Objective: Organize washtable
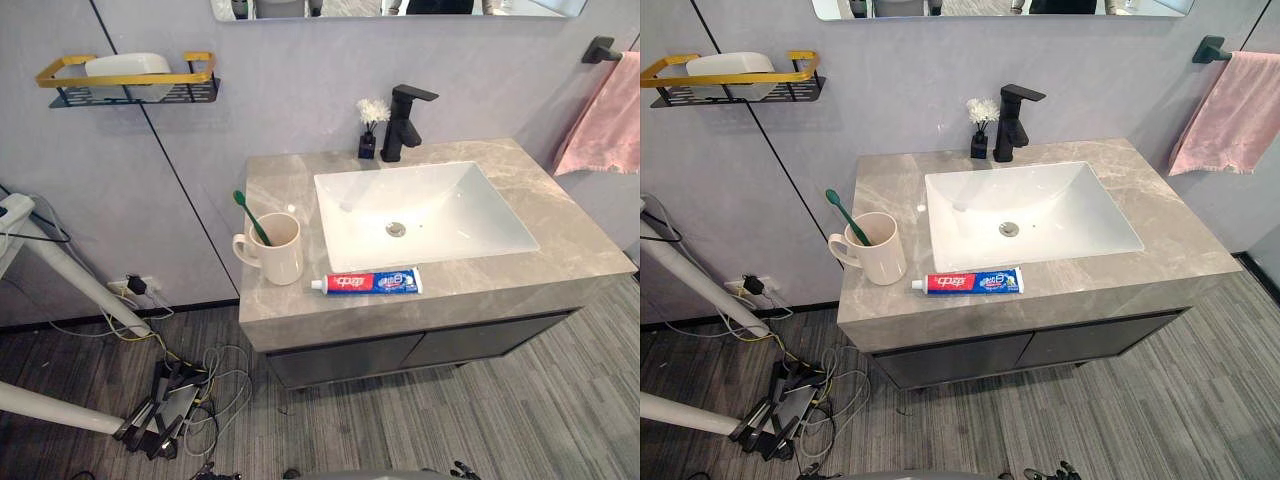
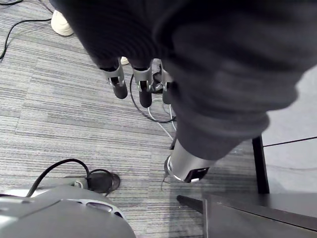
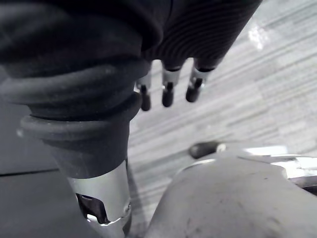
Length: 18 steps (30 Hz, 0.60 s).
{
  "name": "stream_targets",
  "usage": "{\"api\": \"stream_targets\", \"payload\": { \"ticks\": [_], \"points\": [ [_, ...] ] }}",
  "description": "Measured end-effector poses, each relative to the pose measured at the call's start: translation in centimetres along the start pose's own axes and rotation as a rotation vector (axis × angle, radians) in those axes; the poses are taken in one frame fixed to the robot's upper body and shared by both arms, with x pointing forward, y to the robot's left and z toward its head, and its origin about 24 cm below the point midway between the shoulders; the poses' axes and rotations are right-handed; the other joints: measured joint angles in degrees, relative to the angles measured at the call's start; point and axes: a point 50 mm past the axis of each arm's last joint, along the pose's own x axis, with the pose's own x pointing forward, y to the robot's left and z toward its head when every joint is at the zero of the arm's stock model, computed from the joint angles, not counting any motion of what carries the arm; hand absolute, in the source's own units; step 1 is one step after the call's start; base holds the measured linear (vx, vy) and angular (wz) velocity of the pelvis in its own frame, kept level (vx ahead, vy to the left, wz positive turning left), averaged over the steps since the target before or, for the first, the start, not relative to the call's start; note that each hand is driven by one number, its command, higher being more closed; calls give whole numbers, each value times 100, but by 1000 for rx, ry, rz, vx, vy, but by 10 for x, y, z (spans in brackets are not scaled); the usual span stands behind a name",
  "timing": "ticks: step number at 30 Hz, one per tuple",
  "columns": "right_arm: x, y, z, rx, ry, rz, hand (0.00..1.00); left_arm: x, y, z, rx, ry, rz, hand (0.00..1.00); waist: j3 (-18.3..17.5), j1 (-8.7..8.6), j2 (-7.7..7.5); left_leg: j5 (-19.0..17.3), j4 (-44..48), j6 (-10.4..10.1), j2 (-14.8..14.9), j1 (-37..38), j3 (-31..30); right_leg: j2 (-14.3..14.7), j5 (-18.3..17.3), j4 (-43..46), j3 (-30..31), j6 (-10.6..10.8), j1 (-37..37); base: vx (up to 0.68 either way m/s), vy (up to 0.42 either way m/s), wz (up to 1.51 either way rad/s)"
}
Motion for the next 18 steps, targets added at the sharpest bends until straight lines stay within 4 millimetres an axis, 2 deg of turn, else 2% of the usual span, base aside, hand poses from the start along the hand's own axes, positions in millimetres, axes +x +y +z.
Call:
{"api": "stream_targets", "payload": {
  "ticks": [9, 18],
  "points": [
    [0, -2, -2, 8, 5, -10, 0, 0, -4, 1, 34, -11, -21, 0, -1, 11, 30, 4, 2, 5, -26, 11, -158, -20, 0, -32, -182, 0, 102, -3, -7, 7],
    [-1, -16, -3, 43, 9, -87, 0, -5, -19, 0, 134, -67, -120, 0, 2, 24, 227, 17, 45, 19, -104, 54, -327, -81, 5, -41, -282, 11, 196, -19, -20, 7]
  ]
}}
